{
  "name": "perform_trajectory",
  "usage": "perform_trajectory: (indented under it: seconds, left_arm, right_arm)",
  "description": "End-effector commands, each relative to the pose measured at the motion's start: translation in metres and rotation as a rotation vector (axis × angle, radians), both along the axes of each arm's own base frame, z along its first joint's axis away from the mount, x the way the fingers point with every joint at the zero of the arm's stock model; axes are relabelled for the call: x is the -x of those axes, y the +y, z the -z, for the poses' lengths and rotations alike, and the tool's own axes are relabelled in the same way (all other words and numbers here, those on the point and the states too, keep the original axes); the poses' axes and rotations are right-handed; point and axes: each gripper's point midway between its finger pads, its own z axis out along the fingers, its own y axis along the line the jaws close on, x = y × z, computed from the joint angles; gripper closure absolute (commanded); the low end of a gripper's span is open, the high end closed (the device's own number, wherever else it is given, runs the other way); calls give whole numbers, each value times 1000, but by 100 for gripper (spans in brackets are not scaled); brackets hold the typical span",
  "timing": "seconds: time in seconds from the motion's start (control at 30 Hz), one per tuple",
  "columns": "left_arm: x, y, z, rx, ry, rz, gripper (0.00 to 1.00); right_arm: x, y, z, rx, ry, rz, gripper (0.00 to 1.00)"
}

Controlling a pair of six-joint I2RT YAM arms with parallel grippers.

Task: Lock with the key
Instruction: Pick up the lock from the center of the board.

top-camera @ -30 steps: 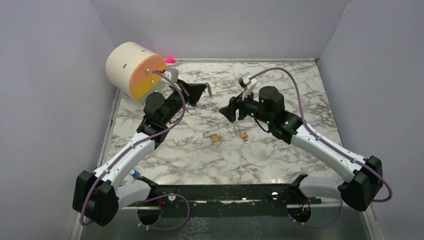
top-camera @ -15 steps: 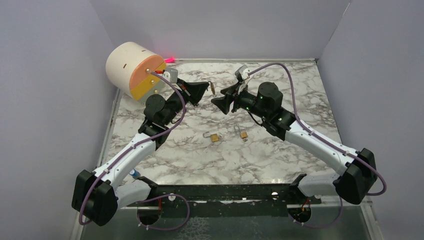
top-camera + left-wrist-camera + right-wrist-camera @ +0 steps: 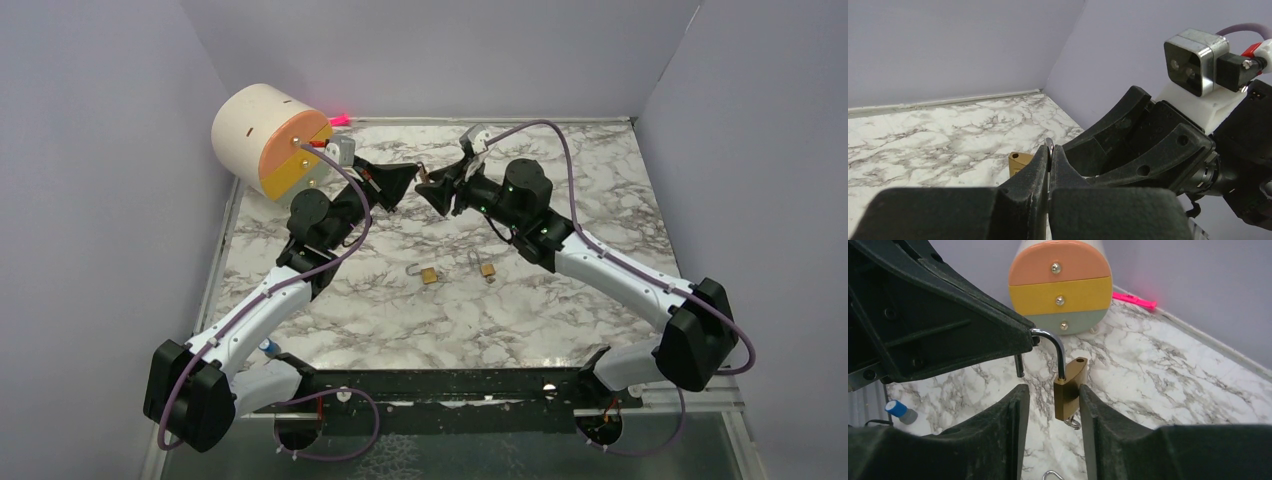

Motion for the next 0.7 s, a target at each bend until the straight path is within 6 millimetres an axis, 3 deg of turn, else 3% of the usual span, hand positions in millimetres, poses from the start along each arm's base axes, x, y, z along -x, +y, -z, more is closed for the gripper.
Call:
perform_trajectory:
  seconds: [0.0, 0.17, 0.27, 0.4, 0.67]
  left_arm:
    - [14, 0, -25, 41, -87, 33, 100]
    - [15, 1, -27, 26, -109, 29, 100]
    - [16, -1, -26, 24, -107, 44, 100]
    - [18, -5, -25, 24, -109, 73, 100]
    - [25, 1, -25, -54, -187, 88, 100]
  right_arm:
    - [-2, 9, -35, -51, -99, -23, 59]
    - [0, 12, -36, -55, -91, -44, 82]
    - [2, 15, -31, -48, -75, -66, 86]
    - [5, 18, -26, -37, -57, -90, 98]
    - [40, 32, -18, 65, 11, -322, 99]
